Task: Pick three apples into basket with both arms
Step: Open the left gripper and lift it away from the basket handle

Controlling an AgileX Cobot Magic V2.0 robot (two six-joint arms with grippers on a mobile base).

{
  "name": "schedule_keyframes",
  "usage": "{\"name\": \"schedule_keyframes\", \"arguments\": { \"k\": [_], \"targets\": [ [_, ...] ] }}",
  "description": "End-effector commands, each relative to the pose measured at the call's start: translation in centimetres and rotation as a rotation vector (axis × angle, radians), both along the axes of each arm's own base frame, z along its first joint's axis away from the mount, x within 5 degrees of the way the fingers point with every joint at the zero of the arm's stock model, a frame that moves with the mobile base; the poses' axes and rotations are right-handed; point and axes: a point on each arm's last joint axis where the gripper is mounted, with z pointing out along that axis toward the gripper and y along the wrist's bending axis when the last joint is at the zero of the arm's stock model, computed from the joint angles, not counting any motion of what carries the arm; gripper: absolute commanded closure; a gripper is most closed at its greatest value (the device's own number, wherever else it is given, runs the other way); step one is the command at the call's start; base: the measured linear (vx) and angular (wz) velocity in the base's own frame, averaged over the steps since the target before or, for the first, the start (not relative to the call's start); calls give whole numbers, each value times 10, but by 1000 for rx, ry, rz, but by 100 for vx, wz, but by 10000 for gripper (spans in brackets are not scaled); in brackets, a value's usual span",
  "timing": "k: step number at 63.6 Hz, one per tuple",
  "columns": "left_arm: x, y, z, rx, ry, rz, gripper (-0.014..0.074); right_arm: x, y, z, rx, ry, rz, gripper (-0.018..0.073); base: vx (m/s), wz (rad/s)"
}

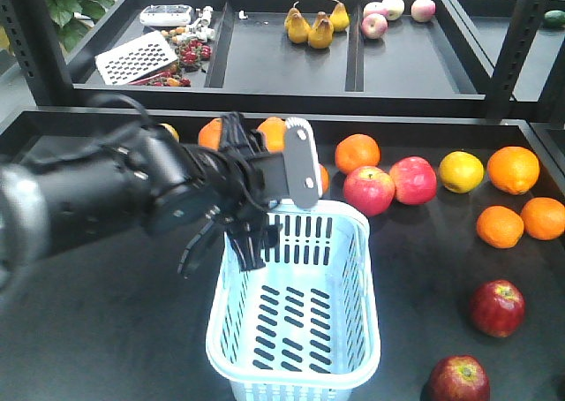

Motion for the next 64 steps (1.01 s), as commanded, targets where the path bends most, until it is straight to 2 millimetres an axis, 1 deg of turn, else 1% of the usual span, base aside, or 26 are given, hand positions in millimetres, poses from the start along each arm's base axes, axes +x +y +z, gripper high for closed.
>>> {"name": "schedule_keyframes", "arguments": {
  "k": [1,5,11,13,19,25,31,35,41,50,58,64],
  "targets": [
    [-13,12,51,-156,-63,48,6,1,0,3,-4,-58,-6,568,0,0],
    [-18,22,64,-203,-58,87,6,1,0,3,-4,-59,-6,568,0,0],
    [-22,44,80,-287,-46,175,6,1,0,3,-4,-58,-6,568,0,0],
    [-22,56,87,-317,-45,220,6,1,0,3,-4,-58,-6,568,0,0],
    [-26,86,100,-394,-34,331,6,1,0,3,-4,-58,-6,568,0,0],
    [-40,117,116,-483,-38,434,6,1,0,3,-4,-58,-6,568,0,0],
    [-58,145,127,-579,-59,536,6,1,0,3,-4,-58,-6,568,0,0],
    [-72,160,129,-639,-62,599,6,1,0,3,-4,-58,-6,568,0,0],
    [-94,176,126,-711,-42,681,6,1,0,3,-4,-58,-6,568,0,0],
    [-124,189,118,-780,-17,746,6,1,0,3,-4,-58,-6,568,0,0],
    [-147,198,111,-823,12,795,6,1,0,3,-4,-58,-6,568,0,0],
    [-163,205,110,-836,16,813,6,1,0,3,-4,-58,-6,568,0,0]
  ]
}}
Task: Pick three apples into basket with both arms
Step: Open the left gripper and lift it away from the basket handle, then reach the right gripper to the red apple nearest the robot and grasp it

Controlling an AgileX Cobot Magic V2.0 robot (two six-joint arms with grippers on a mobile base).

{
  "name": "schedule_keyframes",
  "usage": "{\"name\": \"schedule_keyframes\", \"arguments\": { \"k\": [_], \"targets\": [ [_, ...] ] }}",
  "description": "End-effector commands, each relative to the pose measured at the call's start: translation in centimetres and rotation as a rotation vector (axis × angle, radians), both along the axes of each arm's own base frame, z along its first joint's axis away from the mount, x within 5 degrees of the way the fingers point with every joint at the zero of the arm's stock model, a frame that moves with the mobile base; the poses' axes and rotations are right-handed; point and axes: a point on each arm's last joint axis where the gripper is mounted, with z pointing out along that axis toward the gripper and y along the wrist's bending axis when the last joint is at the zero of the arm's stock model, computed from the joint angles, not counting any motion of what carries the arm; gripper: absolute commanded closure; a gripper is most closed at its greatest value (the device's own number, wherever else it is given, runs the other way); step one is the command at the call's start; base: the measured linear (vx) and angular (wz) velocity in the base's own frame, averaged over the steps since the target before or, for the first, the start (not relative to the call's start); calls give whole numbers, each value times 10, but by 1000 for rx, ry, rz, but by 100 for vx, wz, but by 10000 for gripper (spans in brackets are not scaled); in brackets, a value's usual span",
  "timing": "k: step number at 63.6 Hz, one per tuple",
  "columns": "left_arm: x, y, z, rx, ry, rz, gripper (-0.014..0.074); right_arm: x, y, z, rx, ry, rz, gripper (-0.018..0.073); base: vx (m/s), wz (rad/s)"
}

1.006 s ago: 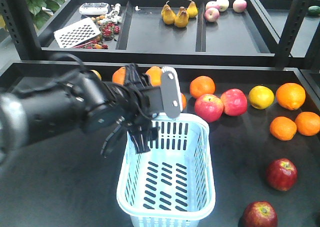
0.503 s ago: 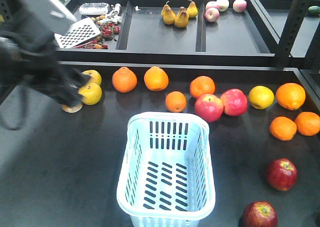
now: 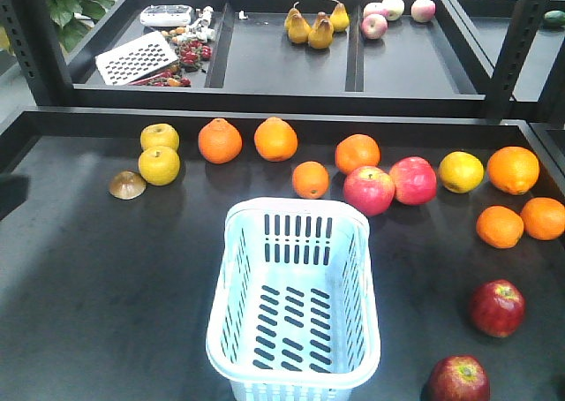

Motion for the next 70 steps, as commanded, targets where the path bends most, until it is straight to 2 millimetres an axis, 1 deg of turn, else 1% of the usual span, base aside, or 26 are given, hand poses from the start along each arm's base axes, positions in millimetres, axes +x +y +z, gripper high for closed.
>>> {"name": "schedule_keyframes", "arguments": {
  "k": [1,13,22,28,37,40,46,50,54,55,62,70],
  "targets": [
    [-16,7,13,-54,-79,19,6,1,0,3,-4,-58,-6,568,0,0],
    [-36,15,19,-71,-117,26,6,1,0,8,3,-112,-6,568,0,0],
    [-41,17,19,-70,-112,30,6,0,-1,17,106,-138,-4,568,0,0],
    [-42,18,18,-64,-92,34,6,-1,0,32,130,-94,1,568,0,0],
    [-42,18,18,-64,-94,34,6,3,2,67,106,48,9,568,0,0],
    [-42,18,18,-64,-94,34,6,8,3,79,98,133,11,568,0,0],
    [-42,18,18,-64,-94,34,6,20,5,96,81,311,14,568,0,0],
    [-42,18,18,-64,-94,34,6,31,6,102,65,449,16,568,0,0],
    [-42,18,18,-64,-94,34,6,43,7,109,30,542,18,568,0,0],
    [-42,18,18,-64,-94,34,6,47,7,108,17,577,18,568,0,0],
    [-42,18,18,-64,-94,34,6,70,8,111,-49,677,28,568,0,0],
    [-42,18,18,-64,-94,34,6,90,10,104,-50,750,29,568,0,0]
  ]
}}
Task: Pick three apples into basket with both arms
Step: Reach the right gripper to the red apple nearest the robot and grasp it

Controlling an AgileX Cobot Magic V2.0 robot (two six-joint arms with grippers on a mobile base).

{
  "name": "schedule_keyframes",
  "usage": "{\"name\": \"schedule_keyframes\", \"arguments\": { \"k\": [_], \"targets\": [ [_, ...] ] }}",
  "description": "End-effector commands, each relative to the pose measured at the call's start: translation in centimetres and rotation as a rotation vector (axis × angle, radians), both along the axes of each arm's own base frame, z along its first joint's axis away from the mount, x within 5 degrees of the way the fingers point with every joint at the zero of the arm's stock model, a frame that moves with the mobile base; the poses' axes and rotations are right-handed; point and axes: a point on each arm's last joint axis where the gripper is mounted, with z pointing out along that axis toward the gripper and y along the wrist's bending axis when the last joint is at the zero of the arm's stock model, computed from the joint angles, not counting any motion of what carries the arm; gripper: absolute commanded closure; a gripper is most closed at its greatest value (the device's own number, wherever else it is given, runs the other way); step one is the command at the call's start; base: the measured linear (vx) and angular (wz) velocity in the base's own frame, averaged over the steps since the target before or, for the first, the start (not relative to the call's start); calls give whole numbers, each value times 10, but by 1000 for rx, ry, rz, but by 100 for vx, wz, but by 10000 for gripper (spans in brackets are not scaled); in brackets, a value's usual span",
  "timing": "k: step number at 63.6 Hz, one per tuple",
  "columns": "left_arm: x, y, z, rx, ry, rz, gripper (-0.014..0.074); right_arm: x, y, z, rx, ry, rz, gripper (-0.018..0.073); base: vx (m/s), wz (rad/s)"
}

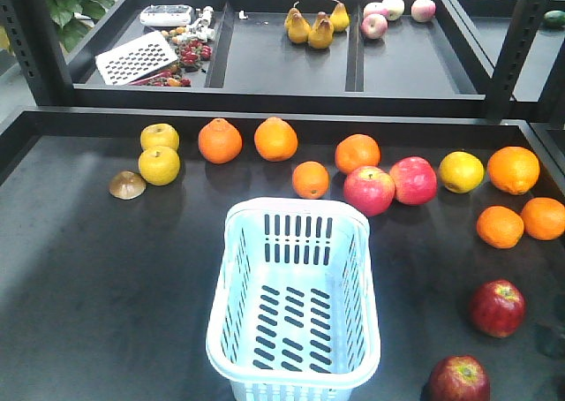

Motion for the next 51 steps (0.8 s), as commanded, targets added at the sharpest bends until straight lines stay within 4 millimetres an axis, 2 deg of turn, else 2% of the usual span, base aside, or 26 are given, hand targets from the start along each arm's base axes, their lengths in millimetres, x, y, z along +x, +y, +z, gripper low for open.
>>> {"name": "schedule_keyframes", "arguments": {
  "k": [1,9,16,26,39,46,51],
  "targets": [
    [1,0,12,-24,-75,-1,6,18,0,6,-11,-24,1,567,0,0],
    [1,0,12,-25,-75,-1,6,27,1,-3,-20,33,9,552,0,0],
    [1,0,12,-25,-75,-1,6,31,3,-8,-4,78,8,482,0,0],
    [1,0,12,-25,-75,-1,6,31,4,-12,10,121,8,282,0,0],
    [1,0,12,-25,-75,-1,6,31,4,-12,4,126,9,-45,0,0],
    [1,0,12,-25,-75,-1,6,31,3,-12,-1,121,10,-154,0,0],
    [1,0,12,-25,-75,-1,6,33,3,-13,-16,127,11,-169,0,0]
  ]
}}
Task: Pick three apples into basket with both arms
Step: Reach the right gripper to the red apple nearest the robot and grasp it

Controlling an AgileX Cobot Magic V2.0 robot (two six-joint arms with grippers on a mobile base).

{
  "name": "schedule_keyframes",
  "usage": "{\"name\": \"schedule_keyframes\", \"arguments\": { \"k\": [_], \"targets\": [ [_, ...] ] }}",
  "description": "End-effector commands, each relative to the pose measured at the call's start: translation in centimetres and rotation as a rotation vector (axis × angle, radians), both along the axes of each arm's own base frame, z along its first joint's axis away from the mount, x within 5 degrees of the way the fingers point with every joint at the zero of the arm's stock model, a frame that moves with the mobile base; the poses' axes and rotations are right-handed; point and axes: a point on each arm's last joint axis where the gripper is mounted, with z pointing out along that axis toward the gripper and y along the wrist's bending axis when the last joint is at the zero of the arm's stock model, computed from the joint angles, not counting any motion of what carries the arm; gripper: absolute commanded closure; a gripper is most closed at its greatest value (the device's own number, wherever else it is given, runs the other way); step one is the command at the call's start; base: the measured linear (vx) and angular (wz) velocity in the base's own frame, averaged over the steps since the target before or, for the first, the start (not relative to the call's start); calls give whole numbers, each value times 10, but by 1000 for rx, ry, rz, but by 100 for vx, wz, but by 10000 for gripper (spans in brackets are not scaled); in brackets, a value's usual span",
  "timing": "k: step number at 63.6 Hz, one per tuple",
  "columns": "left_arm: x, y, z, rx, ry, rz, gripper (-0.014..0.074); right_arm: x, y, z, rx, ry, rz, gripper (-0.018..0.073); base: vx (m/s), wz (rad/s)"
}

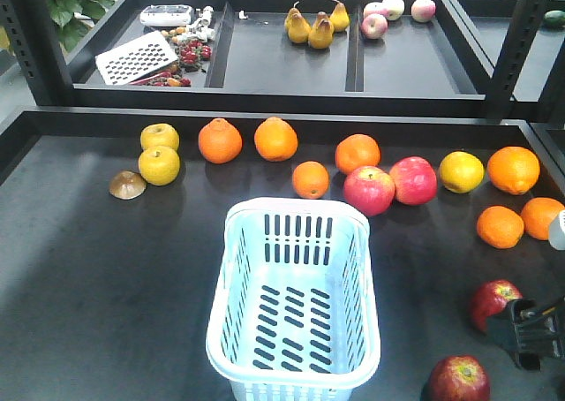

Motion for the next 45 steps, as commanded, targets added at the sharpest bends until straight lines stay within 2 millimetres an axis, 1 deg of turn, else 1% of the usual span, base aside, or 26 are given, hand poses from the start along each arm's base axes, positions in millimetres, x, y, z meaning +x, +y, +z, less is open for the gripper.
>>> {"name": "schedule_keyframes", "arguments": {
  "k": [1,9,17,28,45],
  "targets": [
    [1,0,12,-25,-75,-1,6,8,-2,11,-23,-73,7,-169,0,0],
    [1,0,12,-25,-75,-1,6,18,-3,0,-55,-7,13,-156,0,0],
    [1,0,12,-25,-75,-1,6,35,-2,-19,-66,73,15,-141,0,0],
    [1,0,12,-25,-75,-1,6,54,3,-43,-26,156,2,-113,0,0],
    [1,0,12,-25,-75,-1,6,70,5,-75,-43,262,38,-98,0,0]
  ]
}}
